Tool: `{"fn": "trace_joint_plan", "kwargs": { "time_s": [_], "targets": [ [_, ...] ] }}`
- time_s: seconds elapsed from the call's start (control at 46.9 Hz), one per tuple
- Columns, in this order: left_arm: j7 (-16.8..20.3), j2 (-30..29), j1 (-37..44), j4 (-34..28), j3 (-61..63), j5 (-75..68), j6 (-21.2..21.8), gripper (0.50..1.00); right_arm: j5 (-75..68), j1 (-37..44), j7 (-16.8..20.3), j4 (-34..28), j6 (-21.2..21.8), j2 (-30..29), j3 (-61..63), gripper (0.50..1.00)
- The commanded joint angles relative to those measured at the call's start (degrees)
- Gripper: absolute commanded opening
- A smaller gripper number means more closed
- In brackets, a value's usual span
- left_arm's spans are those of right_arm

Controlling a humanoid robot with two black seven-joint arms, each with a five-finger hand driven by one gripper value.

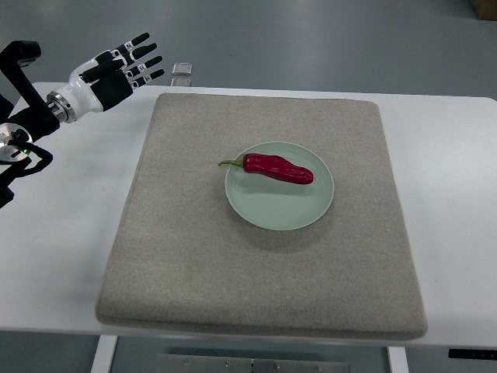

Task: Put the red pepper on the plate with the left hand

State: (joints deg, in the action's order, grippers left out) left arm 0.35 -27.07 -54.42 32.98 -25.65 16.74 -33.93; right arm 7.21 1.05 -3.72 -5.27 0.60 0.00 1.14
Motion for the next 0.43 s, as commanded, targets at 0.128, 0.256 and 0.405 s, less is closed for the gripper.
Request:
{"fn": "trace_joint_plan", "kwargs": {
  "time_s": [0.128, 0.256, 0.405],
  "targets": [
    [0.0, 0.1, -0.1, 0.1, 0.1, -0.1, 0.0, 0.994, 0.0, 0.0, -0.1, -0.2, 0.4, 0.0, 0.1, 0.928],
    [0.0, 0.1, 0.0, 0.1, 0.1, -0.1, 0.0, 0.994, 0.1, -0.1, -0.4, -0.3, 0.4, 0.0, 0.1, 0.928],
    [0.0, 1.1, -0.1, 0.1, 0.2, -0.2, 0.0, 0.994, 0.2, -0.1, -0.3, -0.3, 0.4, 0.0, 0.1, 0.928]
  ]
}}
